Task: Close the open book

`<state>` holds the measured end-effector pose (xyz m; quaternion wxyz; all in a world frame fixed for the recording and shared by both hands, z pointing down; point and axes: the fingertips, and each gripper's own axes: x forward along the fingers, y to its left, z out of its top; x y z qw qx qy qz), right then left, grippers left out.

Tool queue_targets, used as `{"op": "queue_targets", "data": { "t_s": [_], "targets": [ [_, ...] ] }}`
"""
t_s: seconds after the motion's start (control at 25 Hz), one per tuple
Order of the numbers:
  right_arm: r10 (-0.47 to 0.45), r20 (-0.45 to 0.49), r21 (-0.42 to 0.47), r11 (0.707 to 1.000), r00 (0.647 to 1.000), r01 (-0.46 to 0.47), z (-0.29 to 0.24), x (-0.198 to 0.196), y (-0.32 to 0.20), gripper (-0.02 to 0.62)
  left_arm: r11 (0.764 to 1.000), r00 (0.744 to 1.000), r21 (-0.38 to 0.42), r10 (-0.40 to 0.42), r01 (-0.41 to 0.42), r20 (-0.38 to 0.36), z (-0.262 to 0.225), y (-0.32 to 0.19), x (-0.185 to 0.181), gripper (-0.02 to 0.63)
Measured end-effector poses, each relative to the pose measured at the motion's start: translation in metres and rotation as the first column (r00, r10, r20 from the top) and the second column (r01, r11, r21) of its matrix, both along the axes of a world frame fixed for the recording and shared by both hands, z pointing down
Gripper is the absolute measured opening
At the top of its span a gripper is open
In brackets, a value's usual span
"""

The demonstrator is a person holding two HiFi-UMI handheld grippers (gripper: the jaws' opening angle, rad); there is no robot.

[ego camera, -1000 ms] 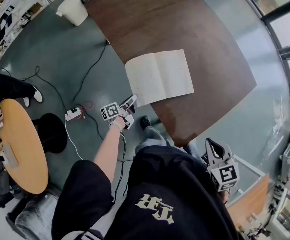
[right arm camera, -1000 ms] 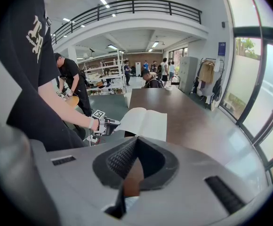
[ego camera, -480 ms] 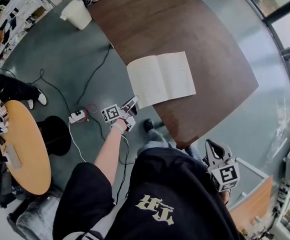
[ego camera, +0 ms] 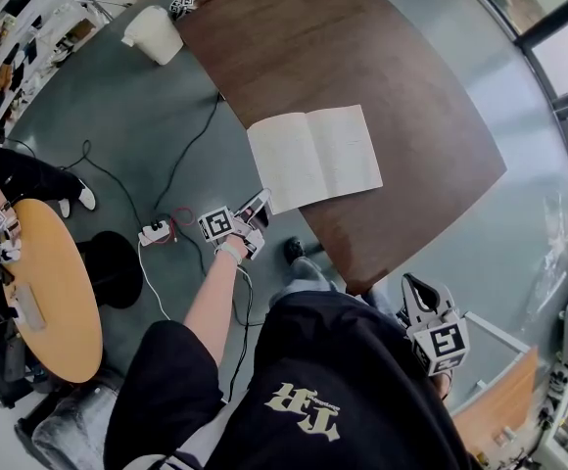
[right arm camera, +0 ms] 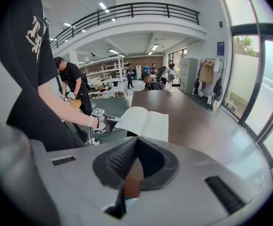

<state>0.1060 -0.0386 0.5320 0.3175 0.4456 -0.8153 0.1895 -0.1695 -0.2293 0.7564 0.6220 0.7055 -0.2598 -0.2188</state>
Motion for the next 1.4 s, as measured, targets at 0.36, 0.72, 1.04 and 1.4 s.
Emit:
{"op": "queue_targets", "data": {
  "t_s": [0.36, 0.72, 1.04, 1.4],
  "targets": [
    [0.012, 0.010, 0.009, 1.000, 1.000, -0.012, 0.000, 0.019, 0.005, -0.012, 0.999, 0.999, 0.011, -0.030, 0.031, -0.017, -0.011, -0.001, 0.007, 0.018],
    [0.004, 0.025, 0.028, 1.000, 1.000, -0.005, -0.001, 0.039, -0.002, -0.012, 0.998, 0.998, 0.021, -0.066, 0.066, -0.010, -0.018, -0.004, 0.012, 0.017],
    [0.000, 0.040, 0.031, 1.000, 0.999, -0.001, 0.001, 0.057, -0.002, -0.012, 0.994, 0.995, 0.040, -0.102, 0.101, 0.017, -0.025, -0.004, 0.011, 0.015],
    [0.016, 0.059, 0.031, 0.999, 0.998, -0.018, -0.007, 0.071, -0.021, -0.012, 0.991, 0.992, 0.050, -0.124, 0.122, 0.036, -0.039, -0.007, 0.015, 0.012]
  ]
}}
